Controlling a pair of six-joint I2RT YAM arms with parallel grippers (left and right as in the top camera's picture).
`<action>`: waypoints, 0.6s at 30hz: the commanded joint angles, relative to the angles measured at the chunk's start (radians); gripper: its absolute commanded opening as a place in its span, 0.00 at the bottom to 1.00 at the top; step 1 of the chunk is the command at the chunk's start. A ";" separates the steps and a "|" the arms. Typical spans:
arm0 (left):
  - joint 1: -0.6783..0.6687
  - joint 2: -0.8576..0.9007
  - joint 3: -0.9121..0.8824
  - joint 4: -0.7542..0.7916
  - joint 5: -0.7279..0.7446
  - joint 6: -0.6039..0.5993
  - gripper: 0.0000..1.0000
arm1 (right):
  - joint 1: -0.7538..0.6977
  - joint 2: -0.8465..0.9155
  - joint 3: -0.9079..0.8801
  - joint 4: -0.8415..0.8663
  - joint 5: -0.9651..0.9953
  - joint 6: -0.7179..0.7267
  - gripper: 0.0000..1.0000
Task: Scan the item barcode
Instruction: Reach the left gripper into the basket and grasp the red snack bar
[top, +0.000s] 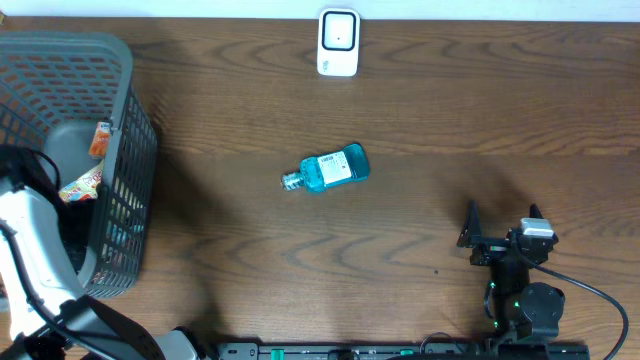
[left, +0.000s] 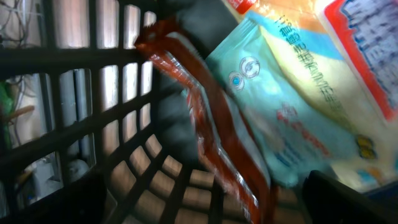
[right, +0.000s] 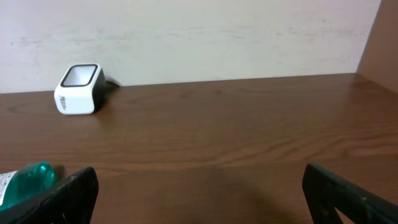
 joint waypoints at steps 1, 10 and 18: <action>0.005 0.002 -0.093 0.049 0.008 -0.018 0.98 | 0.009 -0.005 -0.002 -0.002 0.001 -0.005 0.99; 0.004 0.002 -0.294 0.259 0.008 -0.018 0.98 | 0.009 -0.005 -0.002 -0.002 0.001 -0.005 0.99; 0.004 0.002 -0.420 0.374 0.008 -0.018 0.40 | 0.009 -0.005 -0.002 -0.002 0.001 -0.005 0.99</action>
